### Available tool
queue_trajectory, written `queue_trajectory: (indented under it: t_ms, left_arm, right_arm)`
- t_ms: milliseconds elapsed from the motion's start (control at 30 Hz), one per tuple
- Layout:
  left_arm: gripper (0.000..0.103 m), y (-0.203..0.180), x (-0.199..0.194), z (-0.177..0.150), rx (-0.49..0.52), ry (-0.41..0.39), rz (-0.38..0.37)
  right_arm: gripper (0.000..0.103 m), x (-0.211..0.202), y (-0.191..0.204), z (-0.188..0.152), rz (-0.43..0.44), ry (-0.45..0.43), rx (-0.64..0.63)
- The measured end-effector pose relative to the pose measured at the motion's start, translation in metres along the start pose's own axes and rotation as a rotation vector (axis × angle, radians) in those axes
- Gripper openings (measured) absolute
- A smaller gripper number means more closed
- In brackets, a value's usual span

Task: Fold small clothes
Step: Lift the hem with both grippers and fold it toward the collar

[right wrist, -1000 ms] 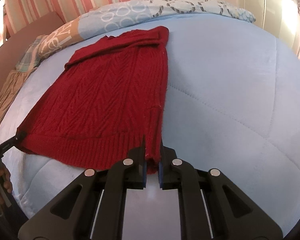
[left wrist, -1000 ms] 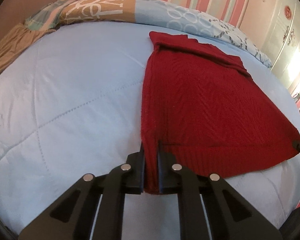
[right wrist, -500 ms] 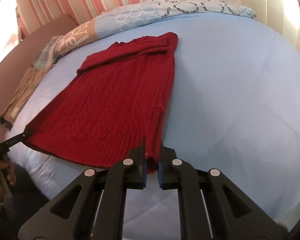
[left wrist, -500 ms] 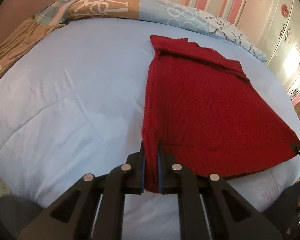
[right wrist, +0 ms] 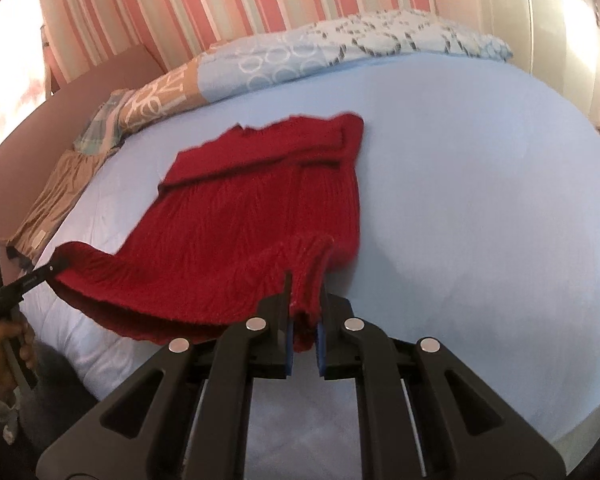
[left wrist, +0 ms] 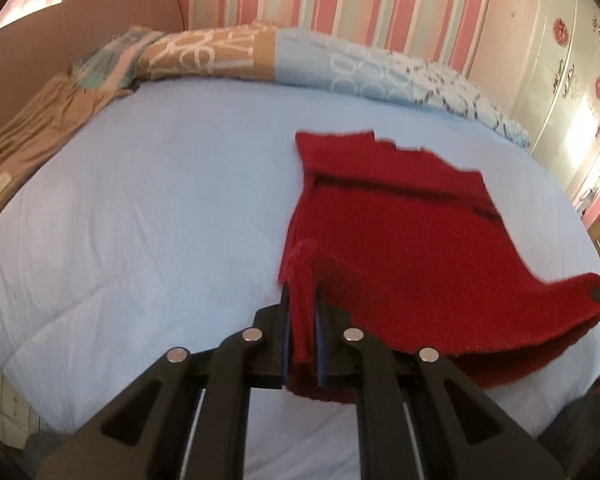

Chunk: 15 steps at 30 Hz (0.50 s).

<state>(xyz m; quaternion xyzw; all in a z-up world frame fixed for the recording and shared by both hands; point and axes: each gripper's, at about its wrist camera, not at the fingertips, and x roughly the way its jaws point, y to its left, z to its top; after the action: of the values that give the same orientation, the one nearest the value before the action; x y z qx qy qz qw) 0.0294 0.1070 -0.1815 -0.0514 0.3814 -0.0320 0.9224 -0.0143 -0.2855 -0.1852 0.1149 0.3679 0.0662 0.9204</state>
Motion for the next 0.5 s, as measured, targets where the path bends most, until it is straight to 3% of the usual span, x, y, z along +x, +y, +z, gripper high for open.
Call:
queue_trajectory:
  t_ms: [233, 500]
  left_arm:
    - [0.009, -0.008, 0.029, 0.073, -0.021, -0.076, 0.014]
    - [0.009, -0.019, 0.119, 0.148, 0.001, -0.063, 0.087]
  right_arm:
    - [0.009, 0.026, -0.005, 0.07, -0.01, -0.054, -0.002]
    - [0.009, 0.11, -0.028, 0.136, -0.05, -0.007, 0.043]
